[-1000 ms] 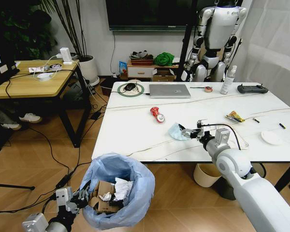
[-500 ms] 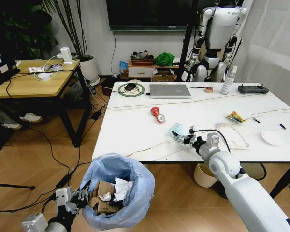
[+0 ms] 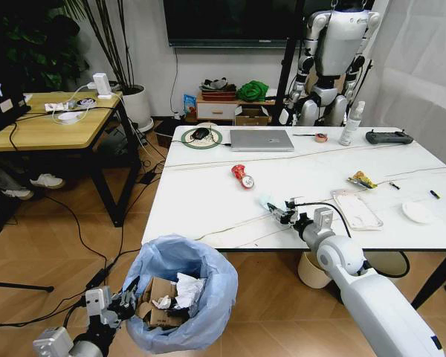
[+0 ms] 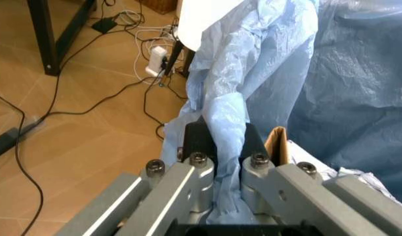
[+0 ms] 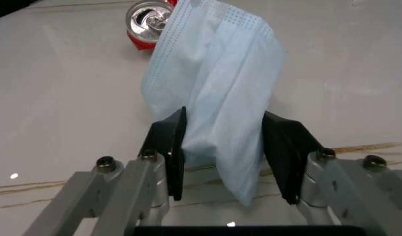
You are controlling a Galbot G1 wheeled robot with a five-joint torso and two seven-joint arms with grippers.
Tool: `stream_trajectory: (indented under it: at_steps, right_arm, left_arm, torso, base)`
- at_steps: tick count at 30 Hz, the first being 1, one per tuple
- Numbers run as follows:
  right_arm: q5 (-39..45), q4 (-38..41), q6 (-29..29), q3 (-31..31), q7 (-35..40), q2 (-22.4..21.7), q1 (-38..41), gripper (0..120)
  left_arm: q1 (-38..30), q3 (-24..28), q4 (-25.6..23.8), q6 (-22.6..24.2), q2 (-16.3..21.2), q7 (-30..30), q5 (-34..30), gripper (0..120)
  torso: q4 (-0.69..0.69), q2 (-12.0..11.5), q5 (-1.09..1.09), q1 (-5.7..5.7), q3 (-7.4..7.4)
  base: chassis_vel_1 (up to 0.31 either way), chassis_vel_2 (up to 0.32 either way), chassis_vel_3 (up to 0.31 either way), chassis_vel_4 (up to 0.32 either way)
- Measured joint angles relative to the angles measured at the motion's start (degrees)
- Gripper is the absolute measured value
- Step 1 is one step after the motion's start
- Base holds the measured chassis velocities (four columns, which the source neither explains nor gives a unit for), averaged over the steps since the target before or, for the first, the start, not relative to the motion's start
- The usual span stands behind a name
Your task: Pick up the trash bin and place the trash from the table into it.
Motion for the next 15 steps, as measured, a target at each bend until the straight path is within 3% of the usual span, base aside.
stream_trajectory:
  at_steps: [10,15]
  right_arm:
    - [2.82,7.31,2.23,-1.05,-1.38,-2.15,-0.98,1]
    - [6.08,12.49,5.02,-3.55,-2.53,-4.13,-1.43,0]
  left_arm:
    - [-0.17,-0.04,0.16,-0.01,0.06,-0.01,-0.21,0]
    - [-0.11,-0.11,0.13,-0.01,-0.03,-0.03,-0.3,0]
  torso:
    - [0.0,0.0,0.0,0.0,0.0]
    - [0.0,0.0,0.0,0.0,0.0]
  base:
    - [0.0,0.0,0.0,0.0]
    - [0.0,0.0,0.0,0.0]
